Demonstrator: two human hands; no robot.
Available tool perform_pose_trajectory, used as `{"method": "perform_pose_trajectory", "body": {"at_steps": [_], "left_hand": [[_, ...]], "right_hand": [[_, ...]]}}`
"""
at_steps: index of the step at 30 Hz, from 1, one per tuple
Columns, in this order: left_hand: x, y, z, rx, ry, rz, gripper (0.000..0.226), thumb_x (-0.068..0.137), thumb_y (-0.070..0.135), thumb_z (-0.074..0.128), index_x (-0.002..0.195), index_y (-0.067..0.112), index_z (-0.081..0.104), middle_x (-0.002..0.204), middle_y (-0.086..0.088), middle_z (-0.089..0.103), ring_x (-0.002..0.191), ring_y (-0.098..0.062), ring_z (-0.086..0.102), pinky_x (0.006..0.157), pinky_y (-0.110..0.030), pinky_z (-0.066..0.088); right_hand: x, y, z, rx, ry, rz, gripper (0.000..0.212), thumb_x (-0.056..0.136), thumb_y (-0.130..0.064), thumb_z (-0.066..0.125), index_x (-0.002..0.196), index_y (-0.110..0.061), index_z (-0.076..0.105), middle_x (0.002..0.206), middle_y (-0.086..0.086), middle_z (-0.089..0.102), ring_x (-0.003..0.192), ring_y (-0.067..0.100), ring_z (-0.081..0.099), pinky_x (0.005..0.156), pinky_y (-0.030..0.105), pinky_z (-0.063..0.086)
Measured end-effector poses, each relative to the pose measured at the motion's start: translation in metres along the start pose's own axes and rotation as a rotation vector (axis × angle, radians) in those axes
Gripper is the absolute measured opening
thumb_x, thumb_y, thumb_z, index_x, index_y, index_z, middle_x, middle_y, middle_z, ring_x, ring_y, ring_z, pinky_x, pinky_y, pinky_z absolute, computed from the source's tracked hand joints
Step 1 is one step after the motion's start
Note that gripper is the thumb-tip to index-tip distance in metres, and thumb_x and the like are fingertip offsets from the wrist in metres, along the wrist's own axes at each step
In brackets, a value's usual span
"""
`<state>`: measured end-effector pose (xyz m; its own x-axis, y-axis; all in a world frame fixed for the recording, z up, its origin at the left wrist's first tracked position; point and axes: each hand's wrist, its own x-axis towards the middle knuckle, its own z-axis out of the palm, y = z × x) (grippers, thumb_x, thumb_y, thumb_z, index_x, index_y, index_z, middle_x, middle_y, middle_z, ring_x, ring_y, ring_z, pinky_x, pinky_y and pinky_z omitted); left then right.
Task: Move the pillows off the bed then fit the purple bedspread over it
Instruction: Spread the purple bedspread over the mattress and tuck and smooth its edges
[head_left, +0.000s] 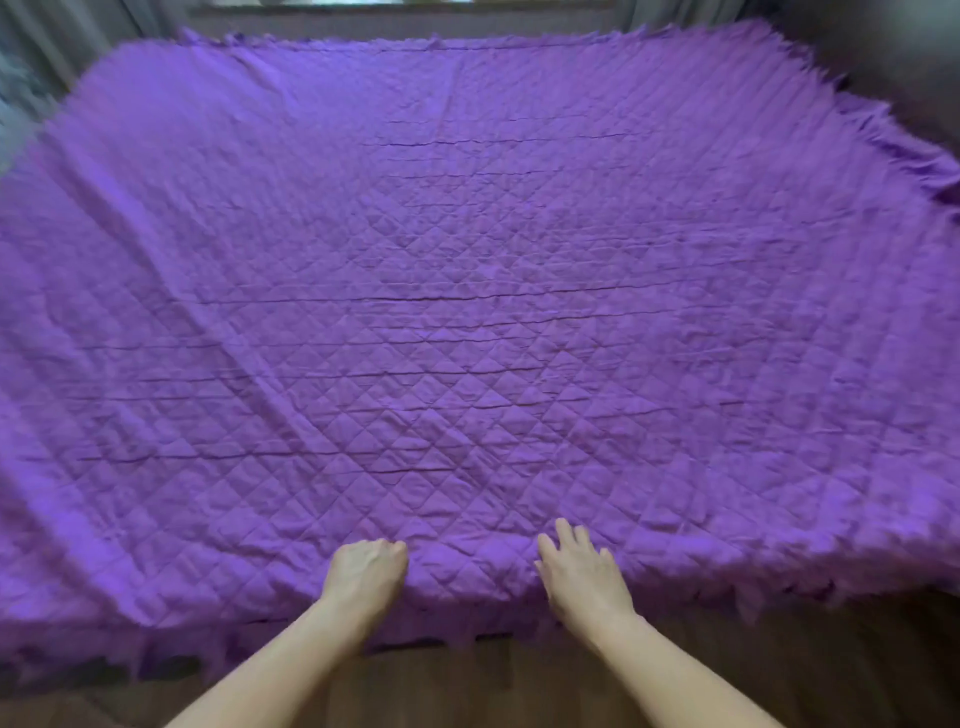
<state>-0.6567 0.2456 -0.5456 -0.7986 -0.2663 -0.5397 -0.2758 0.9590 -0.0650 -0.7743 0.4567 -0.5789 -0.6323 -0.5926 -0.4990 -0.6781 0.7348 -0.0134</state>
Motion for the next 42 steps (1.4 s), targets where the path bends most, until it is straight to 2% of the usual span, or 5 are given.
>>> {"method": "perform_pose_trajectory", "body": {"at_steps": [2, 8, 18, 37, 42], "left_hand": [[0.017, 0.038, -0.022, -0.006, 0.007, 0.024, 0.043, 0.09, 0.011, 0.04, 0.132, 0.021, 0.043, 0.122, -0.005, 0.059, 0.115, -0.025, 0.055, 0.084, -0.035, 0.048], [0.058, 0.186, -0.095, -0.079, 0.116, 0.275, 0.065, 0.089, 0.007, 0.038, 0.147, 0.029, 0.02, 0.135, 0.002, 0.046, 0.124, -0.024, 0.043, 0.092, -0.037, 0.043], [0.085, 0.403, -0.156, 0.023, 0.12, 0.531, 0.07, 0.088, 0.009, 0.04, 0.148, 0.033, 0.016, 0.141, 0.007, 0.04, 0.126, -0.02, 0.041, 0.091, -0.035, 0.045], [0.205, 0.591, -0.238, 0.326, 0.027, 0.935, 0.074, 0.089, -0.002, 0.036, 0.15, 0.029, 0.007, 0.155, 0.001, 0.019, 0.141, -0.022, 0.02, 0.106, -0.034, 0.036], [0.234, 0.653, -0.224, 0.41, -0.002, 1.059, 0.076, 0.088, -0.002, 0.035, 0.15, 0.03, 0.005, 0.156, 0.003, 0.017, 0.142, -0.017, 0.018, 0.111, -0.03, 0.03]], "right_hand": [[-0.01, 0.039, 0.003, 0.041, 0.059, 0.118, 0.044, 0.053, -0.036, 0.089, 0.088, -0.018, 0.07, 0.104, 0.011, 0.067, 0.083, 0.029, 0.066, 0.05, 0.047, 0.053], [-0.042, 0.16, -0.029, 0.229, 0.133, 0.269, 0.048, 0.101, -0.03, 0.028, 0.148, -0.023, 0.019, 0.158, 0.007, 0.007, 0.144, 0.027, 0.01, 0.11, 0.051, 0.021], [-0.133, 0.341, -0.013, 0.321, 0.185, 0.5, 0.057, 0.099, -0.018, 0.034, 0.15, -0.019, 0.01, 0.158, 0.01, 0.002, 0.144, 0.03, 0.003, 0.113, 0.052, 0.014], [-0.11, 0.48, 0.015, 0.664, 0.154, 0.74, 0.064, 0.097, -0.013, 0.039, 0.15, -0.02, 0.004, 0.158, 0.009, -0.008, 0.142, 0.042, -0.005, 0.114, 0.055, 0.006], [-0.096, 0.512, 0.057, 0.728, 0.236, 0.75, 0.055, 0.101, -0.033, 0.029, 0.15, -0.023, 0.006, 0.159, 0.006, -0.005, 0.144, 0.032, -0.007, 0.113, 0.055, -0.001]]}}
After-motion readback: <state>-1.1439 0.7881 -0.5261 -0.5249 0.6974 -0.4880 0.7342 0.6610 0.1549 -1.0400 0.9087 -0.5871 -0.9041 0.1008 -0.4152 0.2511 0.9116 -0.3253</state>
